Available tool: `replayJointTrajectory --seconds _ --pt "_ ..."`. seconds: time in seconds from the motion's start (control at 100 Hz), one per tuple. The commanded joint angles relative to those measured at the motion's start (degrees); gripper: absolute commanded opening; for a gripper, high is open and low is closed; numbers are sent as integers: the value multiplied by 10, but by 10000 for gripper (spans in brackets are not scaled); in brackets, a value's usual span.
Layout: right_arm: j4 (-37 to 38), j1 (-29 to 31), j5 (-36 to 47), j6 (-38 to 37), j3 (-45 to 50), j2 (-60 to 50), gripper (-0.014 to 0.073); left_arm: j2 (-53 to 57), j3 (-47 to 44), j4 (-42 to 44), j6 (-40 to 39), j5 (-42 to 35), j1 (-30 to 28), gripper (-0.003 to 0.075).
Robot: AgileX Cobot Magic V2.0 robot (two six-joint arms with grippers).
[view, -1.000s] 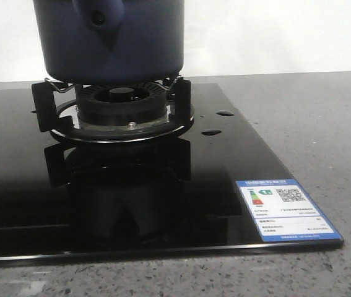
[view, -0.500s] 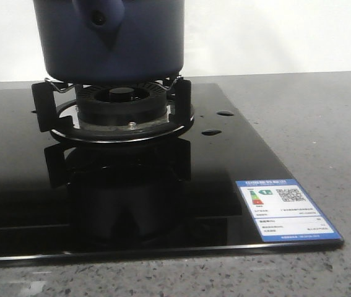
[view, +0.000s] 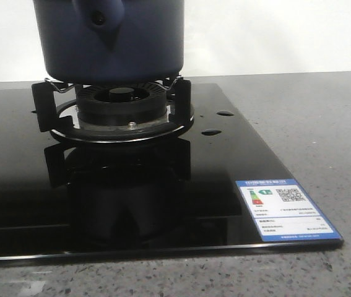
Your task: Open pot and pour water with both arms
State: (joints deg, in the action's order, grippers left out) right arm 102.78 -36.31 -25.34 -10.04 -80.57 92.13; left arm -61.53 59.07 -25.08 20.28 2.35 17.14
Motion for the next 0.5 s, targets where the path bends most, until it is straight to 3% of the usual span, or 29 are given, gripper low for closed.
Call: replayJointTrajectory --seconds 0.0,0.11,0.24,0.49 --pt "25 1 -57 -99 -23 -26 247 14 22 1 0 -54 -2 400" --pt "-8 1 -78 -157 -23 -34 247 14 22 1 0 -54 -2 400" --pt "-110 15 -65 -199 -23 -64 247 14 22 1 0 -53 -2 400" --pt "-273 104 6 -303 -18 -135 247 14 22 9 0 -51 -2 400"
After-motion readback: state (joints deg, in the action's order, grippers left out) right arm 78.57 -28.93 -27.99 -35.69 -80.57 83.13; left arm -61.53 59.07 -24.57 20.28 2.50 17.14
